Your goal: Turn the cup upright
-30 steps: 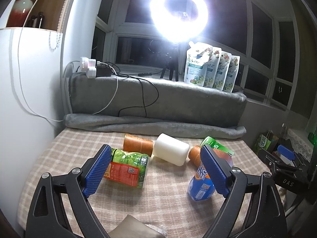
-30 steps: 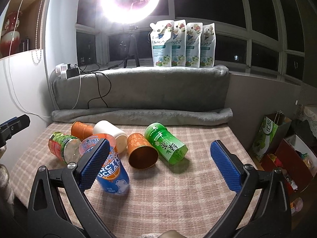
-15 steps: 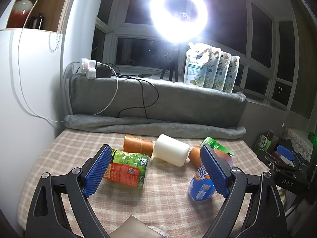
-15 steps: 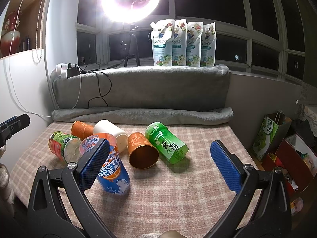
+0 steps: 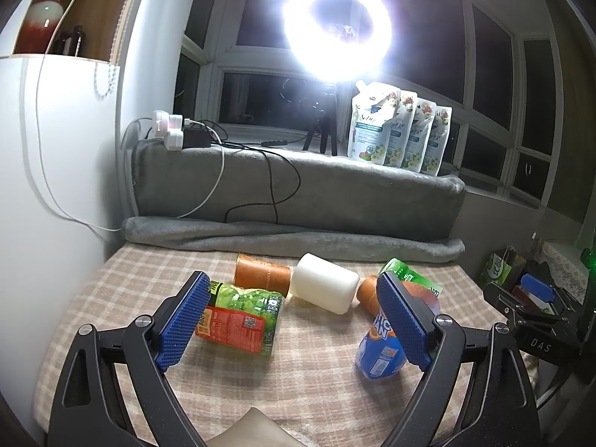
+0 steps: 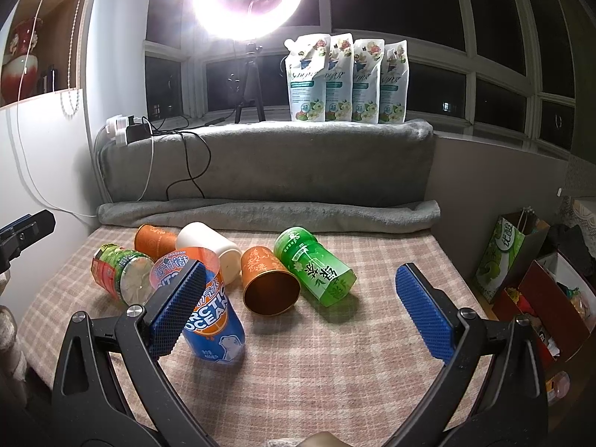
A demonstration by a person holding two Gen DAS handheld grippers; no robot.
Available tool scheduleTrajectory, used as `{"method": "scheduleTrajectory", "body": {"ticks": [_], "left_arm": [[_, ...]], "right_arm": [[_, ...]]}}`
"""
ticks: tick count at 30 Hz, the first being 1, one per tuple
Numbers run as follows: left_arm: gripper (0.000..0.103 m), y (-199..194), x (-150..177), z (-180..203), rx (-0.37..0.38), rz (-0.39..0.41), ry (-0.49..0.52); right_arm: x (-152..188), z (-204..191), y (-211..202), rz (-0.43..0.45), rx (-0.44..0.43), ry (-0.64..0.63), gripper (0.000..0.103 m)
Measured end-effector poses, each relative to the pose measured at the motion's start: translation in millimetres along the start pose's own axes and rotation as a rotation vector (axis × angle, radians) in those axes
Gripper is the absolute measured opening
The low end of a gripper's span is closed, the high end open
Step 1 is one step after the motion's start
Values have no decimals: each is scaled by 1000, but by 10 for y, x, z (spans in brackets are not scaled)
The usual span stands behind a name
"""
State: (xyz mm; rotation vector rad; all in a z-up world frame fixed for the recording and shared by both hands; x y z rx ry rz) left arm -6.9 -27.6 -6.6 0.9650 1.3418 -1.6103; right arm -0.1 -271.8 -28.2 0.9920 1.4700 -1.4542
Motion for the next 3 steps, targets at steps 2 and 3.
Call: {"method": "scheduleTrajectory", "body": {"ticks": [2,3], "left_arm": [[91,4,-8,-12,-1,2,1],[91,4,-8,-13,0,1,0]], "right_arm": [[4,-3,-1,0,0,-1,103],[2,-3,1,-1,0,-1,103]]}}
Point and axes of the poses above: each gripper's, at about its wrist camera, not at the fingertips, and y roughly the way its jaws point, z to its right, x to its underside, the point moved 4 cm from there along y, roughly the way its jaws point, and after that the axes turned 1 degree about z, right-handed, at the moved point
